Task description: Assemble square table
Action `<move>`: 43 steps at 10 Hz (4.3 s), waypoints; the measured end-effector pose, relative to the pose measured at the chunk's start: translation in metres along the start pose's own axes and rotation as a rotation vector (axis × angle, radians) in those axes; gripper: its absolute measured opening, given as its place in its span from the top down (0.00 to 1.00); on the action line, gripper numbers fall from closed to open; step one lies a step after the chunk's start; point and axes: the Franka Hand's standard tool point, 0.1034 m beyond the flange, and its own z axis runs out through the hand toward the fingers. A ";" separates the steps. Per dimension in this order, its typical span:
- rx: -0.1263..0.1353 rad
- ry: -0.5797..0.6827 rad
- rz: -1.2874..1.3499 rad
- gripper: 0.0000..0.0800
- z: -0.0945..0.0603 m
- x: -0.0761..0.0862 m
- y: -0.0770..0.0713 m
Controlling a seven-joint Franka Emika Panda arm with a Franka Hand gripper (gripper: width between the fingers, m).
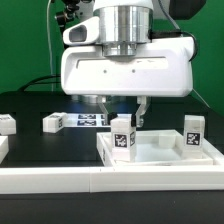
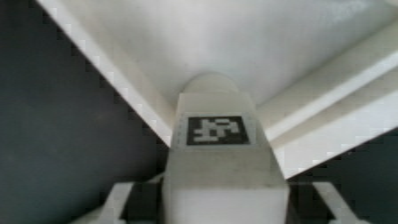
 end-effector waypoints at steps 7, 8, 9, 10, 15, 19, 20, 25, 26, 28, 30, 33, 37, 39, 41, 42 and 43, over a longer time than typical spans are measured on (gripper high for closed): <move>-0.004 0.003 0.677 0.64 0.001 -0.003 -0.004; 0.000 0.000 0.688 0.64 0.001 0.000 -0.002; 0.003 -0.001 0.735 0.64 0.001 -0.001 -0.003; 0.003 -0.001 0.694 0.53 0.001 -0.001 -0.003; 0.003 0.004 0.269 0.19 0.000 0.002 -0.003; 0.003 0.005 0.013 0.19 0.000 0.002 -0.003; -0.011 0.009 -0.087 0.19 -0.001 0.001 -0.006; -0.034 0.012 -0.530 0.19 -0.001 0.003 -0.005; -0.037 0.011 -0.606 0.19 -0.001 0.003 -0.004; -0.040 0.010 -0.693 0.19 -0.001 0.004 -0.003; -0.043 0.009 -0.728 0.20 -0.001 0.005 -0.002; -0.043 0.010 -0.704 0.44 -0.001 0.005 -0.001; -0.040 0.014 -0.488 0.64 0.000 0.006 -0.001; -0.031 0.011 -0.338 0.64 0.000 0.006 0.003; -0.031 0.008 -0.197 0.64 -0.001 0.003 0.006; -0.034 0.010 -0.132 0.64 -0.001 0.003 0.007; -0.038 0.011 -0.082 0.62 -0.001 0.002 0.009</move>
Offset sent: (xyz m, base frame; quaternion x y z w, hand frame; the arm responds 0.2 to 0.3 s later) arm -0.0049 0.0012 -0.0037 -0.0186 -0.0167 0.2400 0.9704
